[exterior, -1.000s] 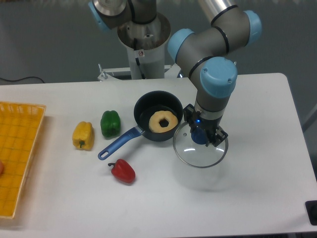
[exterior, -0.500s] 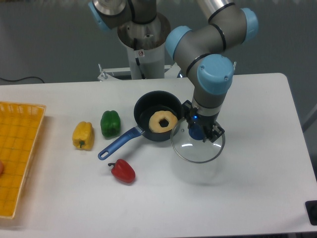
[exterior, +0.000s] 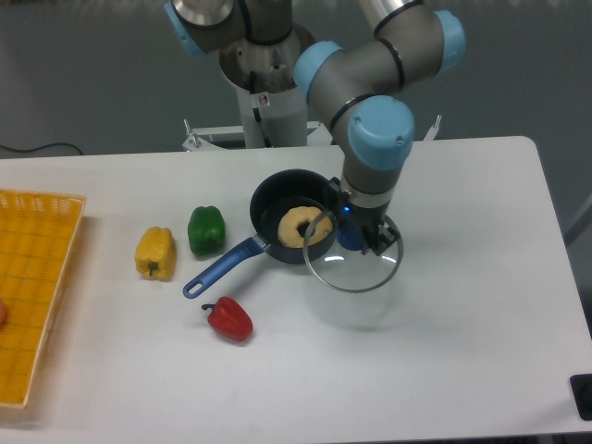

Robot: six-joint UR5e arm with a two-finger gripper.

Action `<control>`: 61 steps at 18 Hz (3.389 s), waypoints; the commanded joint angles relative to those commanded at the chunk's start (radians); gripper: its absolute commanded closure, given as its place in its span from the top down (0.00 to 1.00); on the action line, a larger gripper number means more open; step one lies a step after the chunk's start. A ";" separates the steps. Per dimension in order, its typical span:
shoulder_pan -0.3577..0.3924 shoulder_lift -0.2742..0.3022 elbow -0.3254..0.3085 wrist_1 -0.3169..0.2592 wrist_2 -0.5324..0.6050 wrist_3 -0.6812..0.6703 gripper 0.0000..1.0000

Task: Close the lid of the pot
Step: 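Carry the held glass lid toward the dark blue saucepan, then lower the glass lid onto the saucepan rim, then hold the lid on the saucepan and open the gripper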

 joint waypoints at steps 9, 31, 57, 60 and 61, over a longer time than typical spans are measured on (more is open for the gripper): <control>-0.032 0.054 -0.067 -0.008 0.017 0.006 0.49; -0.068 0.132 -0.179 -0.011 0.025 0.118 0.49; -0.086 0.147 -0.201 -0.032 0.029 0.156 0.50; -0.086 0.146 -0.201 -0.031 0.029 0.155 0.50; -0.086 0.144 -0.201 -0.031 0.029 0.153 0.50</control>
